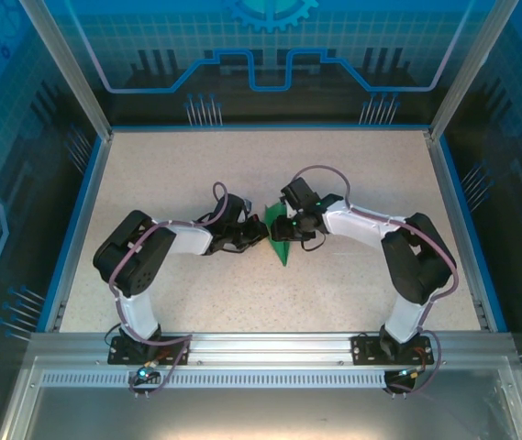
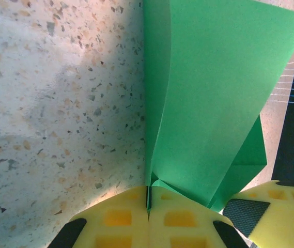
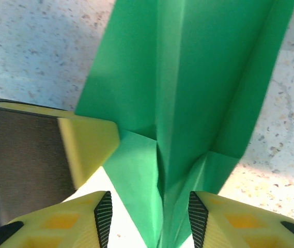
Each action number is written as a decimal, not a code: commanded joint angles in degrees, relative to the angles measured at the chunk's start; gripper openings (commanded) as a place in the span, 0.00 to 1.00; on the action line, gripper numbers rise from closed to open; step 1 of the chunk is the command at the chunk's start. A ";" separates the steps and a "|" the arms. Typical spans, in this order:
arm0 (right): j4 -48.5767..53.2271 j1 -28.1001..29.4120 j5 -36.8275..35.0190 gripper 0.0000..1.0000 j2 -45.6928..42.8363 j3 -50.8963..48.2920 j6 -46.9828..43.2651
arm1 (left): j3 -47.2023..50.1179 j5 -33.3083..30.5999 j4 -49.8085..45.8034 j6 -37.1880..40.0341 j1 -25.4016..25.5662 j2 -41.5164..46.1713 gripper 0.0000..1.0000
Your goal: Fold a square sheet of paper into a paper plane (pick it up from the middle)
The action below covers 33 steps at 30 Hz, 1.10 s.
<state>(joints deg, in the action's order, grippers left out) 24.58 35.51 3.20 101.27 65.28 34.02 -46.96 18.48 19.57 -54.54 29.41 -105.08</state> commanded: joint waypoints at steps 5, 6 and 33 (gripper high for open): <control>3.10 1.44 -2.17 0.49 2.14 2.38 -1.15 | 0.46 -0.11 -0.53 0.31 -0.49 -1.37 0.04; 3.33 1.41 -2.06 0.48 2.60 2.63 -1.15 | 0.42 -0.11 -0.52 0.27 -0.48 -1.45 0.04; 7.37 4.99 -12.56 0.51 1.46 5.21 1.46 | 0.54 0.11 -0.86 0.45 -0.47 -1.39 0.05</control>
<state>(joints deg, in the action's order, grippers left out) 29.45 39.22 -5.96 105.27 69.01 34.33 -46.96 18.48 19.35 -54.54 29.34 -105.38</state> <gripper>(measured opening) 0.501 0.066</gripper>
